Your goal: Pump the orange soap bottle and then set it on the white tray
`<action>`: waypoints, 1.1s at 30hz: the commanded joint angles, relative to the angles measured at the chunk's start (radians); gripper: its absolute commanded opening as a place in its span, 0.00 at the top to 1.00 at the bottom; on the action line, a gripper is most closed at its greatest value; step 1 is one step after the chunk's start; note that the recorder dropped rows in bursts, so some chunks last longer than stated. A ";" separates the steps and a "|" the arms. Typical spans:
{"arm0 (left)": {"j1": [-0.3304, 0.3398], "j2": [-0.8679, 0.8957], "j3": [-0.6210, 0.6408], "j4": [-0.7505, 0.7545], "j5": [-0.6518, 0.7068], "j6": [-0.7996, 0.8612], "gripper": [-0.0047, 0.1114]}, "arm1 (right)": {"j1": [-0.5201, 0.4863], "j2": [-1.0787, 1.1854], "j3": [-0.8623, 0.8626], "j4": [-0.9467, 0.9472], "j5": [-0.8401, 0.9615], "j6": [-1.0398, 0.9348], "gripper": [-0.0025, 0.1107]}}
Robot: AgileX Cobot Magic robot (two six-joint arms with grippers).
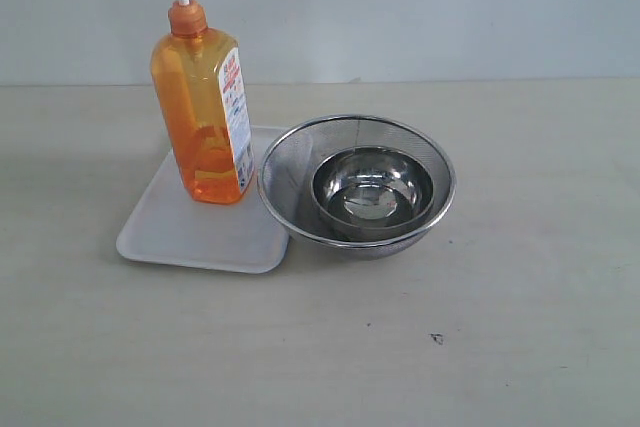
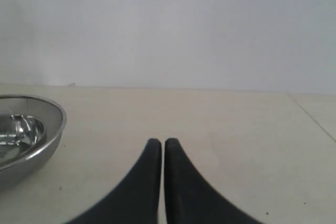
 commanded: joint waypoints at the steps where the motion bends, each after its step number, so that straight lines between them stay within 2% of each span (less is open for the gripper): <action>1: -0.003 -0.005 0.005 0.005 -0.007 0.001 0.92 | -0.003 -0.007 0.058 0.008 0.004 -0.006 0.98; 6: -0.003 -0.005 0.005 0.005 -0.007 0.001 0.92 | -0.003 -0.007 0.063 0.015 0.011 -0.003 0.98; 14: -0.003 -0.005 0.005 0.005 -0.007 0.001 0.92 | -0.003 -0.007 0.063 0.031 0.118 0.022 0.98; 33: -0.003 -0.005 0.005 0.005 -0.007 0.001 0.92 | -0.003 -0.007 0.063 0.064 0.111 0.058 0.98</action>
